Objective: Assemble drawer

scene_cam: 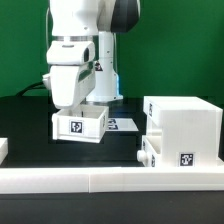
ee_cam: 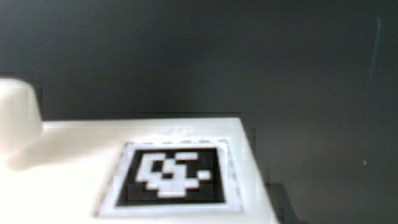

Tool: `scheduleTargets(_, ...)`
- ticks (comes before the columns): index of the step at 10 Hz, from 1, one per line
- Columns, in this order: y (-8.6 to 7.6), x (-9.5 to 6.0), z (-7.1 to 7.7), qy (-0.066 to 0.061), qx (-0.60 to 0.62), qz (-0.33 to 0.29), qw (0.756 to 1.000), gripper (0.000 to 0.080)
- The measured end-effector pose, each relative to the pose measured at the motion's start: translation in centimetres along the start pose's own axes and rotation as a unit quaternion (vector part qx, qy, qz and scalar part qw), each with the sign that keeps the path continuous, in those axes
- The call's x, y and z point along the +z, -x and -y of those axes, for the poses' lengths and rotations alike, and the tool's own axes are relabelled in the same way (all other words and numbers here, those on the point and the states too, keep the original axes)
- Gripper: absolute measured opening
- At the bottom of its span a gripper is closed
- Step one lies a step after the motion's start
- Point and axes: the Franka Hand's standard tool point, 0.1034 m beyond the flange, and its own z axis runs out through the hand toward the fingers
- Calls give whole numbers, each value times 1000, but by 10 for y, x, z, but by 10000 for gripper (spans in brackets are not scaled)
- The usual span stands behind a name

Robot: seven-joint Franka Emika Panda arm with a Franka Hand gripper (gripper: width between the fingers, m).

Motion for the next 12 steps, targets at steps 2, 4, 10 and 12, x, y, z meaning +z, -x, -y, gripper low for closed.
scheduleTargets(2, 3, 1, -4, 0, -76, 0, 997, 42)
scheduleTargets(4, -2, -5, -21, -3, -74, -1, 997, 42)
scheduleTargets(10, -20, -15, -47, -9, -66, -1, 998, 42)
scheduleTargets(12, -21, -15, -48, -9, -67, -1, 998, 42)
